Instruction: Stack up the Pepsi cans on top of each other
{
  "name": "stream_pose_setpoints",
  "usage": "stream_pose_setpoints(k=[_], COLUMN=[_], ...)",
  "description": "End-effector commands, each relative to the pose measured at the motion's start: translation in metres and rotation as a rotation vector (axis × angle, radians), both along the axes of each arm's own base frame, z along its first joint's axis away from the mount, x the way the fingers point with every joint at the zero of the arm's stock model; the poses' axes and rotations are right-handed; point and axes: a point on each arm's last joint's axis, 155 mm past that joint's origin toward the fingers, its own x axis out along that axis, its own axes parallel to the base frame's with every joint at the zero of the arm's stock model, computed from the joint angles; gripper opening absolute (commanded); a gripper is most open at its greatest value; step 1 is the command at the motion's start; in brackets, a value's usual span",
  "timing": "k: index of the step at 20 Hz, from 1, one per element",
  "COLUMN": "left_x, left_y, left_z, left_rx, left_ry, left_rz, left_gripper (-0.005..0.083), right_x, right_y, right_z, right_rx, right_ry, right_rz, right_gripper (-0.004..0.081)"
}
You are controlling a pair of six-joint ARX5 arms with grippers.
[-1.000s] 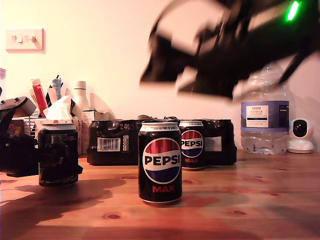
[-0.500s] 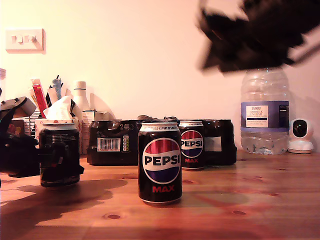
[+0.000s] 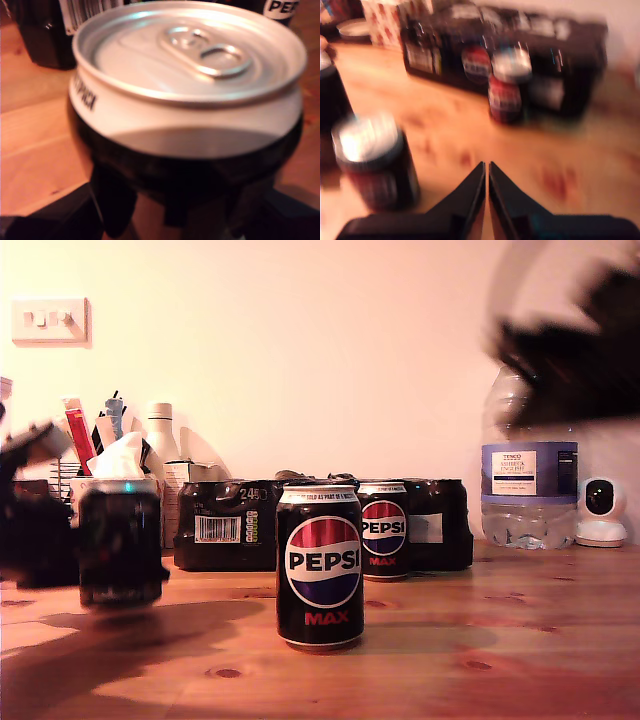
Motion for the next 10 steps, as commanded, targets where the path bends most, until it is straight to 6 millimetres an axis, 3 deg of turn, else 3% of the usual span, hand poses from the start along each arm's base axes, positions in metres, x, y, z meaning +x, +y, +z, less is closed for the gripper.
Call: stream_pose_setpoints(k=[1,10], left_x=[0.002,-0.03], left_y=[-0.008,-0.031], left_z=[0.038,0.107], left_rx=[-0.019,-0.006], left_ry=[-0.095,-0.19], left_rz=[-0.026,-0.111], left_gripper=[0.0334,0.0334], right_x=[-0.005,-0.018], right_y=[-0.006,-0.022], right_z=[-0.004,-0.012], right_rx=[0.023,0.025], right_ry=[-0.012,-0.004], right_rz=[-0.012,-0.043], right_gripper=[-0.0013,-0.0013])
